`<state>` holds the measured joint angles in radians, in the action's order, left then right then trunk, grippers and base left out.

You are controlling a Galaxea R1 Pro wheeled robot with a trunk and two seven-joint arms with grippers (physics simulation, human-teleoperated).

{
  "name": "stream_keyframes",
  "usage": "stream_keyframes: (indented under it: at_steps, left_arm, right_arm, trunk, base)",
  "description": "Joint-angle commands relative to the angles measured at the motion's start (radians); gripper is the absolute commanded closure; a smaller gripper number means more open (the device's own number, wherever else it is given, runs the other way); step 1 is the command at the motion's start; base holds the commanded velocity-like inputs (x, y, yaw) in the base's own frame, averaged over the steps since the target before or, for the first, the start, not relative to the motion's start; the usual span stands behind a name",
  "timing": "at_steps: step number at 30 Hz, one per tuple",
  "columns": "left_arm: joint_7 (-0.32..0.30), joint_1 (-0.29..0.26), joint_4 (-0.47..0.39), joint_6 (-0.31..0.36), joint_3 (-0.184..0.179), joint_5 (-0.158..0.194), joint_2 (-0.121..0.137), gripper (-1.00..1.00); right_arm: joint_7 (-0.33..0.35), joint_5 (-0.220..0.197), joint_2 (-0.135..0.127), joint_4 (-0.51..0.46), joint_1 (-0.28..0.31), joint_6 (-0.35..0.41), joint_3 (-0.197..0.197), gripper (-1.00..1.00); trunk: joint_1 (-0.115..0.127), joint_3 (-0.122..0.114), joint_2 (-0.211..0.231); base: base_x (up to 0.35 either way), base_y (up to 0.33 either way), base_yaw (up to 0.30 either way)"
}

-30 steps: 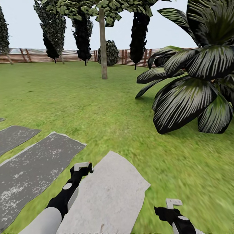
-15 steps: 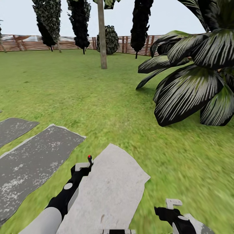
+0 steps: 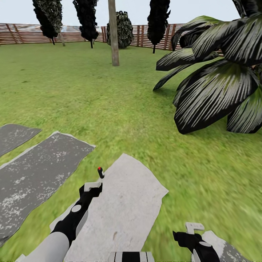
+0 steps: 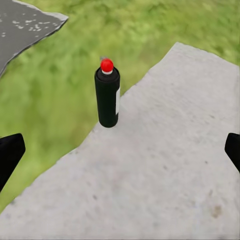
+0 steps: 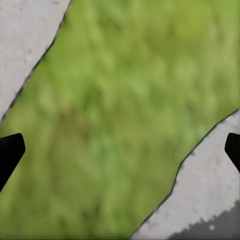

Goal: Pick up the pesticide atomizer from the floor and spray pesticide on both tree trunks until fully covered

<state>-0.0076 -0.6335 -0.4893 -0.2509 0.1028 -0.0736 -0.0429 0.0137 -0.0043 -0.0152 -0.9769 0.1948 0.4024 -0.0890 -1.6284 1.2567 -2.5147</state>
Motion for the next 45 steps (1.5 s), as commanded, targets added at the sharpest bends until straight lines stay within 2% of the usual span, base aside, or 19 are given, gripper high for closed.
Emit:
stream_keyframes:
  at_steps: [1,10,35,45]
  left_arm:
    - [0.0,0.0,0.0,0.0,0.0,0.0,0.0,-1.0]
    - [0.001,0.0,0.0,-0.004,0.0,0.0,0.0,-1.0]
    - [0.001,0.0,0.0,-0.004,0.006,0.004,0.0,-1.0]
    - [0.001,0.0,0.0,-0.017,0.005,0.005,0.0,-1.0]
  right_arm:
    - [0.0,0.0,0.0,0.0,0.0,0.0,0.0,-1.0]
    - [-0.001,0.001,0.0,-0.001,0.0,-0.002,0.0,-1.0]
    - [-0.001,0.001,0.0,0.0,0.0,-0.002,0.0,-1.0]
    - [-0.001,0.001,0.0,-0.001,0.0,-0.002,0.0,-1.0]
  trunk:
    - [0.0,0.001,0.0]
    - [0.0,0.003,0.0]
    - [0.0,0.014,0.0]
    - [0.0,0.015,0.0]
  base:
    - [0.0,0.0,0.0]
    - [0.019,-0.07,0.065]
    - [0.056,-0.307,0.254]
    - [0.127,-0.094,0.037]
